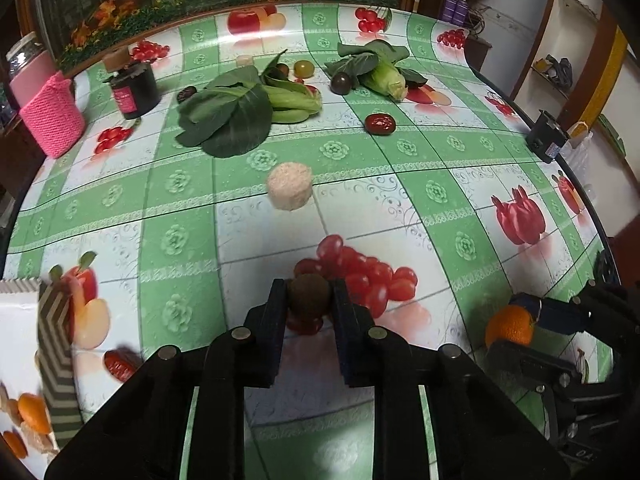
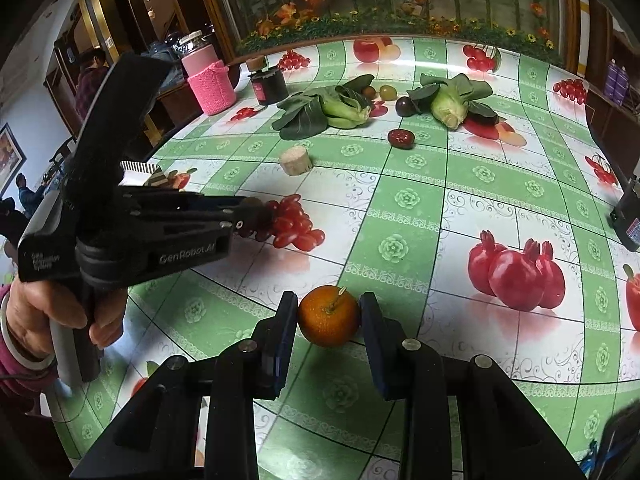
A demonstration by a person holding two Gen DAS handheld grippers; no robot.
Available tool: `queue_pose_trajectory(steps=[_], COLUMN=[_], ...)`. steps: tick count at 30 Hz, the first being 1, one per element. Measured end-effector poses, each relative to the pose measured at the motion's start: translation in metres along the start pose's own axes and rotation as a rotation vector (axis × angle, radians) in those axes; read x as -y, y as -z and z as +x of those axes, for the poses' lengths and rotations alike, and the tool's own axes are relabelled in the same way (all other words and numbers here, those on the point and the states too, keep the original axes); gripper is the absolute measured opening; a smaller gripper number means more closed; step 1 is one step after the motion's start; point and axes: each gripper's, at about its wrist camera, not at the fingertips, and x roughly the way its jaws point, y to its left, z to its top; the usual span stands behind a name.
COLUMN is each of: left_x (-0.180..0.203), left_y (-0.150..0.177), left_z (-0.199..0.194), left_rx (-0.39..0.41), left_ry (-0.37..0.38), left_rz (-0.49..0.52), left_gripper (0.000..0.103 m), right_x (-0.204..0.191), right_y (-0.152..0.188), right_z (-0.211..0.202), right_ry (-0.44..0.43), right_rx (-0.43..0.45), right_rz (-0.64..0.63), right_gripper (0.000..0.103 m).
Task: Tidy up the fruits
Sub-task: 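Grasp the brown round fruit among the red tomatoes with the left gripper, then carry the brown fruit and mandarin over the tray with both grippers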
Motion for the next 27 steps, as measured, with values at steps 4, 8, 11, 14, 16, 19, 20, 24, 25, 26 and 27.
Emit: queue_pose_trajectory(steps=[4,8,11,14,16,19,20,24,25,26,27], left_x=[-0.004,-0.007,-0.01,-0.015,-0.017,-0.024,-0.027,-0.038,-0.04,-0.044,-0.046], left_y=[0.009,0.021,0.029,0.039,0.044,0.052,0.055,0.066,0.068,0.071,0.073], left_z=[-0.011,-0.025,-0.034,-0.043,-0.049,-0.059,-0.063,-0.076,-0.078,-0.082,-0.086], left_rx=[0.014,0.03,0.042,0.051,0.057,0.068,0.07,0.088,0.093,0.1,0.105], left_ry=[-0.024,-0.047,-0.054,-0.063,-0.067,-0.073,-0.076,-0.097,-0.102,-0.108,-0.111], left_rz=[-0.009,-0.012,-0.017,-0.022,-0.026,-0.037,-0.047,-0.062,-0.063,-0.067,-0.071], left_gripper=[0.019,0.019,0.019,0.019,0.019,0.019,0.019,0.019,0.019,0.019,0.019], right_x=[-0.009,-0.021,-0.03,-0.04,-0.047,-0.06,-0.064,-0.081,-0.086,-0.091,-0.095], right_y=[-0.001,-0.002,-0.003,-0.003,-0.003,-0.003,-0.004,-0.006,-0.006,-0.007,-0.007], right_z=[0.003,0.007,0.007,0.007,0.007,0.004,0.003,0.001,0.0,0.0,0.0], right_ry=[0.001,0.011,0.009,0.017,0.019,0.01,0.009,0.0,-0.003,-0.005,-0.008], right_rx=[0.0,-0.003,-0.001,0.001,0.0,0.006,0.007,0.013,0.014,0.015,0.016], right_rz=[0.0,-0.01,-0.018,-0.034,-0.04,-0.054,-0.06,-0.086,-0.094,-0.1,-0.107], right_gripper=[0.034,0.034,0.034,0.034,0.034,0.034,0.034,0.033,0.033,0.033,0.033])
